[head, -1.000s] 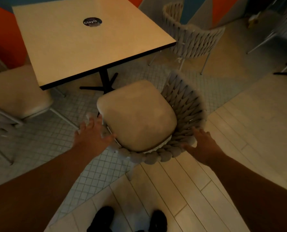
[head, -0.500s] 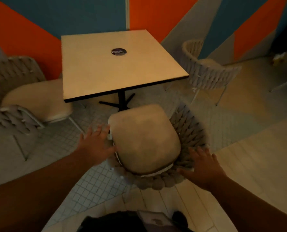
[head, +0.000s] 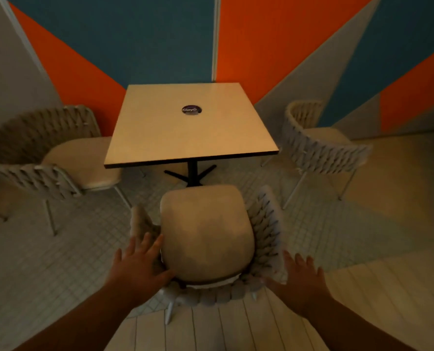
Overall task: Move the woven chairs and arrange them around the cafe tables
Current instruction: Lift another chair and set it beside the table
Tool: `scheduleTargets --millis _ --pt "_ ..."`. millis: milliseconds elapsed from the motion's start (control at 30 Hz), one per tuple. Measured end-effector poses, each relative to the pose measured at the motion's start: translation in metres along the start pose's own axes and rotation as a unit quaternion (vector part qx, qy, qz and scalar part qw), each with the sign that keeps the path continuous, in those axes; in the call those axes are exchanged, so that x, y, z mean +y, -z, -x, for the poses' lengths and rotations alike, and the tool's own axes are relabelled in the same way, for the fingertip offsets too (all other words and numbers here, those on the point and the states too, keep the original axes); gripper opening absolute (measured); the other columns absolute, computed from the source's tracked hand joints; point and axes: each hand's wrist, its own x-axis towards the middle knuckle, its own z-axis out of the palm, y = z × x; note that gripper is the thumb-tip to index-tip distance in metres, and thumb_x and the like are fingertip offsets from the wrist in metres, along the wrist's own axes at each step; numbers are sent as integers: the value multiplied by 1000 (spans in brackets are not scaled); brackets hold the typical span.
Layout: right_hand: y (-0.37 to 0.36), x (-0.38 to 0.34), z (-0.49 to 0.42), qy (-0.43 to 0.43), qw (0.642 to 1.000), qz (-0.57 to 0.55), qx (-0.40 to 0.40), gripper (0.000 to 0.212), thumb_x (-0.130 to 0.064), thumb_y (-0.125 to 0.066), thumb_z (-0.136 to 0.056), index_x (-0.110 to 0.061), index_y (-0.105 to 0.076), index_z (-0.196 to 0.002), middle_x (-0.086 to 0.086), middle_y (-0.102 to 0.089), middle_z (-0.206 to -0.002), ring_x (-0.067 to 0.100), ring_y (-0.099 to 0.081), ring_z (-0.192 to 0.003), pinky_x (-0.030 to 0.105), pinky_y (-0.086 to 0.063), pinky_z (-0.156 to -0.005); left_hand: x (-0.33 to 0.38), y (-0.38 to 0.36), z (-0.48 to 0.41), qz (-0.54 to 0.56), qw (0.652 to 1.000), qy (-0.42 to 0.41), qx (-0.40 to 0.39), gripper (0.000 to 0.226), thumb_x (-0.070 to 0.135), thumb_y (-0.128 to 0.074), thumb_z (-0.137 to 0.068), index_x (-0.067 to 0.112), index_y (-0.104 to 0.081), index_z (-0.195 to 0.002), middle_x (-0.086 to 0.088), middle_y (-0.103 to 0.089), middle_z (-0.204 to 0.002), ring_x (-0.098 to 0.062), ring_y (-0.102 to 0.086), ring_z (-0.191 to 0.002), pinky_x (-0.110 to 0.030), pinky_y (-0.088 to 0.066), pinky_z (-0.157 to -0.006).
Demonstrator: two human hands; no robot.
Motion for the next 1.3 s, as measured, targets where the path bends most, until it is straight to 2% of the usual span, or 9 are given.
scheduleTargets --millis 100,267,467,667,767,933,1067,1200,1300 --pt "0 23 9 -41 999 -31 3 118 -98 -30 -77 -29 4 -167 8 -2 -175 39 3 -160 61 -3 -127 16 1 -4 -15 1000 -19 -19 104 87 -39 -85 44 14 -163 1 13 -175 -33 11 -161 -58 -4 -128" --pt "15 63 29 -71 995 -59 31 117 -96 -32 -79 -29 4 -167 7 -2 -175 37 4 -160 60 -1 -127 71 1 -10 -66 995 -72 -31 118 88 -6 -54 45 18 -161 5 8 -176 -31 7 -161 -53 -7 -128" --pt "57 125 26 -59 991 -78 96 111 -91 -32 -84 -28 6 -167 8 0 -175 36 6 -161 58 -1 -128 161 18 -32 -82 988 -134 4 97 90 -26 -86 47 20 -160 3 14 -175 -32 12 -161 -56 -3 -128" --pt "106 208 -11 -53 987 -88 122 114 -92 -32 -83 -26 5 -167 9 -1 -175 35 5 -161 57 0 -128 266 39 -72 -78 982 -162 62 131 103 22 -38 48 23 -157 3 13 -175 -31 10 -161 -56 -3 -127" --pt "133 259 -35 -34 988 -81 125 123 -98 -25 -72 -25 3 -167 9 -3 -175 36 4 -161 57 0 -128 330 45 -88 -51 984 -158 72 137 106 19 -38 45 18 -160 2 9 -175 -31 7 -161 -56 -5 -127" --pt "180 341 -78 -13 987 -76 140 117 -95 -32 -79 -26 2 -167 10 -6 -175 37 2 -161 58 -1 -128 432 55 -109 -31 986 -143 80 144 105 24 -31 44 19 -161 1 10 -175 -31 10 -161 -55 -6 -128" --pt "218 386 -113 3 985 -79 151 139 -103 -10 -52 -27 2 -167 8 -6 -175 35 3 -161 56 0 -128 482 68 -136 -19 987 -137 79 134 105 23 -30 48 26 -151 2 12 -174 -30 13 -160 -55 -3 -128" --pt "250 415 -158 -1 984 -78 158 116 -92 -37 -81 -25 1 -167 9 -7 -175 35 1 -161 57 -2 -128 521 85 -178 -29 990 -121 72 139 110 13 -32 47 22 -156 2 12 -175 -31 12 -160 -56 -2 -128" --pt "276 431 -203 -4 985 -76 152 112 -88 -42 -85 -26 2 -167 9 -7 -175 35 1 -161 57 -2 -128 553 97 -224 -36 988 -127 75 143 107 20 -30 46 19 -159 2 12 -175 -31 11 -161 -56 -2 -127"
